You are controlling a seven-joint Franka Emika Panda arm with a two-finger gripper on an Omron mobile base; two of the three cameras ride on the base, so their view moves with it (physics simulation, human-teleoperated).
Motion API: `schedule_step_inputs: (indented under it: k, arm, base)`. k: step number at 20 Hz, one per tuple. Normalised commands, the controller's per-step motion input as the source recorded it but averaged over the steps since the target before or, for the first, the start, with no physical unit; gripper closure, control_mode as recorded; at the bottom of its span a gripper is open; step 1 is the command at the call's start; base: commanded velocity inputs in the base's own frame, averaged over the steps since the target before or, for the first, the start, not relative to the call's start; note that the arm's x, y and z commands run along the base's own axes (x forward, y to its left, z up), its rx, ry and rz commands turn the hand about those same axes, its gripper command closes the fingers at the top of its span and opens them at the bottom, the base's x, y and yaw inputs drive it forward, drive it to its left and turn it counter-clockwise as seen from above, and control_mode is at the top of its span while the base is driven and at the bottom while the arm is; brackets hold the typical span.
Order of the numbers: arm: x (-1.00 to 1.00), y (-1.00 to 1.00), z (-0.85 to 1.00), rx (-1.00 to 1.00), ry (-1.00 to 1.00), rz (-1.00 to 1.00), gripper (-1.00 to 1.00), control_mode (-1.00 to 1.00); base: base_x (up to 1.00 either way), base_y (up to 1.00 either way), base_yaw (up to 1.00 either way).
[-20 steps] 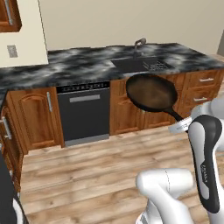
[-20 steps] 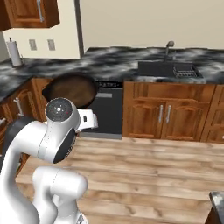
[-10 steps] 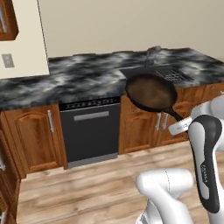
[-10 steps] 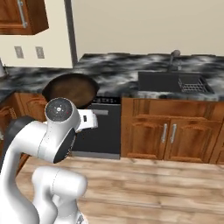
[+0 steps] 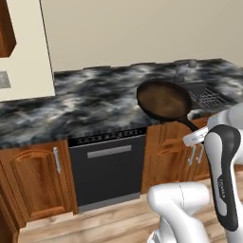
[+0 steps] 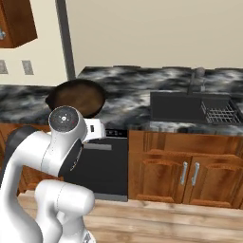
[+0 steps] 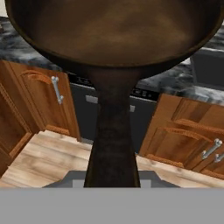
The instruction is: Move the pot and pan from the stove into the sink.
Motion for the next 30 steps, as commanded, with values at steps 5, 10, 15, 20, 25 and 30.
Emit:
schedule_step_inputs:
  k: [5, 10, 15, 20, 25, 30]
  arm:
    - [0.00, 0.00, 0.00, 0.00, 0.00, 0.00, 1.00, 1.00]
    - [0.00, 0.00, 0.00, 0.00, 0.00, 0.00, 1.00, 1.00]
    - [0.00, 0.00, 0.00, 0.00, 0.00, 0.00, 1.00, 1.00]
    - [0.00, 0.00, 0.00, 0.00, 0.00, 0.00, 1.00, 1.00]
    - [0.00, 0.00, 0.00, 0.00, 0.00, 0.00, 1.00, 1.00]
    - [0.00, 0.00, 0.00, 0.00, 0.00, 0.00, 1.00, 1.00]
  base:
    - [0.19, 0.03, 0.04]
    - [0.09, -0.25, 0.02]
    - [0.32, -0.72, 0.04]
    - [0.22, -0.70, 0.06]
    - [0.12, -0.58, 0.06]
    - [0.05, -0.64, 0.07]
